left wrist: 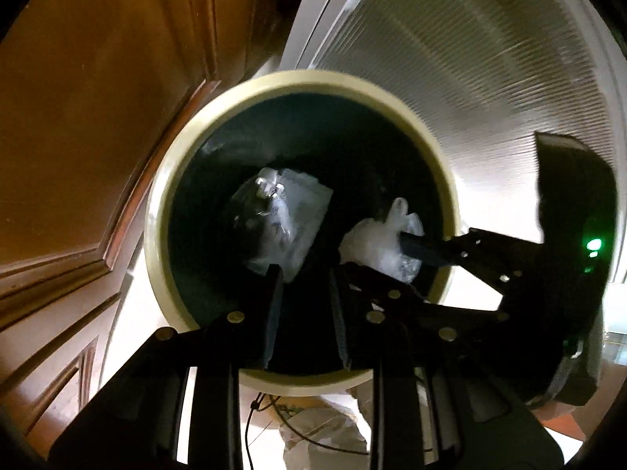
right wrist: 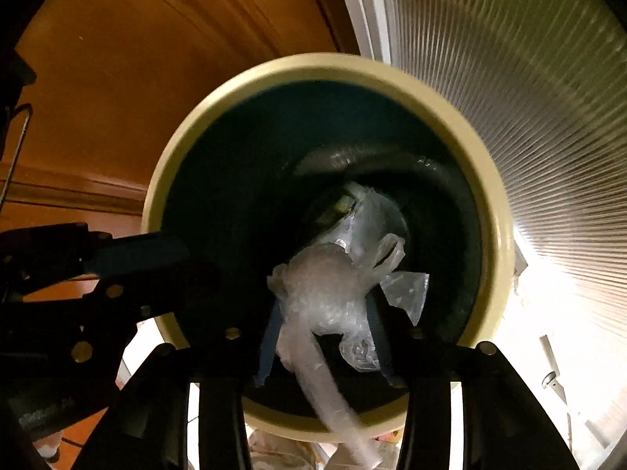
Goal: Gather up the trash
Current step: 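Open both tools to drop the carton and bag into the bin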
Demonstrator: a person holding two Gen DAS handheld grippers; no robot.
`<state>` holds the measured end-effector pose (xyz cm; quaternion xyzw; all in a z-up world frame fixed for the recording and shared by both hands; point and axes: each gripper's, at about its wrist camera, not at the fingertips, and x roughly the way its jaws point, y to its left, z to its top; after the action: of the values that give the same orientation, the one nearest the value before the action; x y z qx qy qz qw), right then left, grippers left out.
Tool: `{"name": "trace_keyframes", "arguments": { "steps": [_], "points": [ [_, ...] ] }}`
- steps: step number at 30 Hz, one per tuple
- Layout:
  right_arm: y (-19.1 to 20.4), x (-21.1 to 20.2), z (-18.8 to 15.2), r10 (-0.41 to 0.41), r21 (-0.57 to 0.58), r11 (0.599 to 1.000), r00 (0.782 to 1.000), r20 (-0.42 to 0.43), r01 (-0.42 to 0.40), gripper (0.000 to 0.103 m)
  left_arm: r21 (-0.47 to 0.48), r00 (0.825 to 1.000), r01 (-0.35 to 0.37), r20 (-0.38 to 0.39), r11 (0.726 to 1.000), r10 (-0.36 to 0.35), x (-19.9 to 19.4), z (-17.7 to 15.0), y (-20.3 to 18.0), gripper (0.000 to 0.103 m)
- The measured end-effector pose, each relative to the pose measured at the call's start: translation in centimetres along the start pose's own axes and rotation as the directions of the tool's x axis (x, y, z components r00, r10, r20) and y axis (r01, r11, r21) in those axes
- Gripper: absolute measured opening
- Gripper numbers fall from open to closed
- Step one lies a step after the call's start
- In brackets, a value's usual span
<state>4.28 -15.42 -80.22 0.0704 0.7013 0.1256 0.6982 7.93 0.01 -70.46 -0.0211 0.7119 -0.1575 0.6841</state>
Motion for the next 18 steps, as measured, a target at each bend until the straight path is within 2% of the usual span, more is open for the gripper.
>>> {"name": "trace_keyframes", "arguments": {
  "steps": [5, 7, 9, 11, 13, 17, 18],
  "points": [
    [0.2, -1.5, -0.9, 0.001, 0.001, 1.0, 1.0, 0.007, -0.001, 0.073, 0.011, 1.0, -0.008, -0.012, 1.0, 0.008, -0.8, -0.2, -0.3, 0.022],
    [-0.3, -2.7, -1.4, 0.003, 0.002, 1.0, 1.0, 0.014, -0.003, 0.074, 0.019, 1.0, -0.014, -0.003, 1.0, 0.014, -1.8, -0.5, -0.9, 0.025],
    [-0.2, -4.1, -2.5, 0.01, 0.003, 1.0, 1.0, 0.02, -0.01, 0.074, 0.016, 1.0, -0.025, 0.001, 1.0, 0.025, -2.9, -0.4, -1.5, 0.036],
    [0.3, -5.9, -3.2, 0.009, 0.005, 1.0, 1.0, 0.029, -0.01, 0.074, 0.014, 1.0, -0.028, 0.007, 1.0, 0.028, -4.5, -0.1, -2.0, 0.053],
    [0.6, -7.3, -3.5, 0.011, 0.013, 1.0, 0.999, 0.037, -0.011, 0.074, 0.009, 0.999, -0.037, 0.014, 0.999, 0.037, -6.5, 0.1, -2.3, 0.06],
    [1.4, -14.3, -4.7, 0.015, 0.036, 0.999, 0.997, 0.079, -0.018, 0.074, 0.001, 0.997, -0.068, 0.035, 0.998, 0.068, -12.9, -1.1, -3.0, 0.063],
    [2.7, -16.0, -3.5, 0.014, 0.049, 0.999, 0.996, 0.087, -0.018, 0.074, 0.005, 0.996, -0.079, 0.044, 0.997, 0.079, -14.5, -1.8, -3.5, 0.063]
  ]
}}
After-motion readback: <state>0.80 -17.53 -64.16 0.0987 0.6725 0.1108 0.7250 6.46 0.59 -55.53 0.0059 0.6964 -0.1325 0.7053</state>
